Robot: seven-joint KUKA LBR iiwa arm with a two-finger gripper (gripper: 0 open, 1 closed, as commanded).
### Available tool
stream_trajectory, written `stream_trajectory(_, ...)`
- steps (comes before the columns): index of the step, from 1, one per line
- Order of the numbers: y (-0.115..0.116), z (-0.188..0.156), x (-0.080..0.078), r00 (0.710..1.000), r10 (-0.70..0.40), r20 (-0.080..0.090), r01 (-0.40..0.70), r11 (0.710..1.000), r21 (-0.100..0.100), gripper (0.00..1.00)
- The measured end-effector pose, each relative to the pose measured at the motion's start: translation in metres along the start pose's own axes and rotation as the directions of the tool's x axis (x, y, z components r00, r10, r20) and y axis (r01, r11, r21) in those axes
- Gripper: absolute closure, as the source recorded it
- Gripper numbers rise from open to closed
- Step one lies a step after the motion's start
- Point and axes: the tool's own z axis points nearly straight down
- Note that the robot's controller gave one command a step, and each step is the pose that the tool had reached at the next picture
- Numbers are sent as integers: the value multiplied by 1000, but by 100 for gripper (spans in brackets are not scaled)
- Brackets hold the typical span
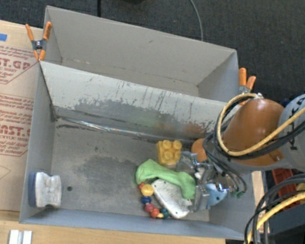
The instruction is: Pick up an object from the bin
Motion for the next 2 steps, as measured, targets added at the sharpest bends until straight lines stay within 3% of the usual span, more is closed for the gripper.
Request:
stream_trajectory(1, 17, 41, 8, 1000, 14, 4, -14, 1000, 2, 100)
stream_trajectory(2, 17, 41, 8, 1000, 14, 4, -14, 1000, 2, 100)
